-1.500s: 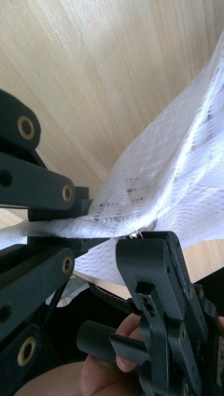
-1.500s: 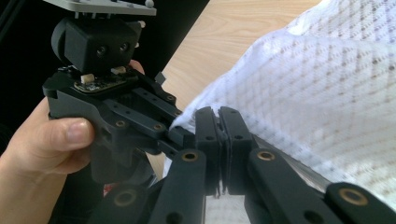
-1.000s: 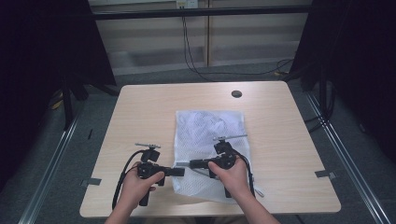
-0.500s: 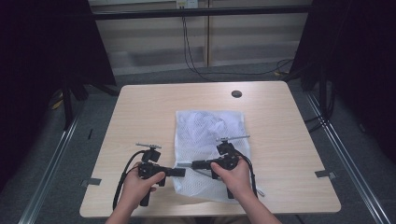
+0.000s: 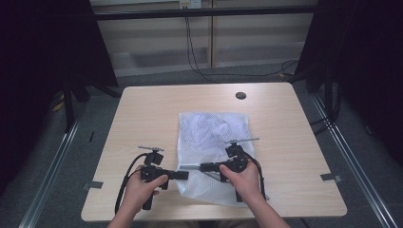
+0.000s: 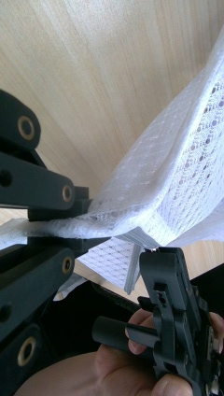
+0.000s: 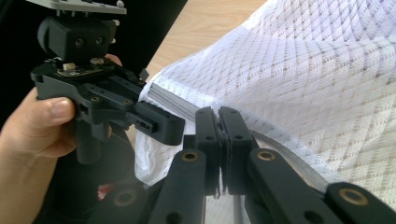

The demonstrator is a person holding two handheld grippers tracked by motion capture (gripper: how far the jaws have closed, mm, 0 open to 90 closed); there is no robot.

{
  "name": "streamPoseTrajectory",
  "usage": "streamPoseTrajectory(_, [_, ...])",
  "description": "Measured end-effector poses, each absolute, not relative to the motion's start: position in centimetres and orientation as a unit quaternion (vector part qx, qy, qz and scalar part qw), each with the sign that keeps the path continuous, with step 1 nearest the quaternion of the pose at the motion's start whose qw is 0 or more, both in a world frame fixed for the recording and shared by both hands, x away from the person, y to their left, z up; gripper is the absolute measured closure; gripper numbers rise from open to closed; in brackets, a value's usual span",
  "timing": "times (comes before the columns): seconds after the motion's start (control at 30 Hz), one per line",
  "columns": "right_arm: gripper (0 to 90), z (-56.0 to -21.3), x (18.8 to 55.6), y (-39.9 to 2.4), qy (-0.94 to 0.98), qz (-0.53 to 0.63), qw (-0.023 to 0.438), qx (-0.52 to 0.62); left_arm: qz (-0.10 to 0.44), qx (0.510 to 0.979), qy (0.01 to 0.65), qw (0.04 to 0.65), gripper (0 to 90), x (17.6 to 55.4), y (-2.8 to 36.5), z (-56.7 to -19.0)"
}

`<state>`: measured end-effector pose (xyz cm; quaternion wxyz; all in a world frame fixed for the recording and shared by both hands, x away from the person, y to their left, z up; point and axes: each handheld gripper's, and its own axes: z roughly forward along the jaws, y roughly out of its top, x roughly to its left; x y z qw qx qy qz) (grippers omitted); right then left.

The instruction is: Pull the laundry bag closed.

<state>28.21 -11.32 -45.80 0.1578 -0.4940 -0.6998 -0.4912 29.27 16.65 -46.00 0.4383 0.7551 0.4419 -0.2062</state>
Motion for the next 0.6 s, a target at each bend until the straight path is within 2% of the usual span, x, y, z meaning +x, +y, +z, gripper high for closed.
streamPoseTrajectory(0.6, [87.4, -45.8, 28.2, -12.4, -0.698, -0.492, 0.158, -0.496, -0.208, 0.753, 0.442, 0.441, 89.0, 29.3, 16.8, -46.1])
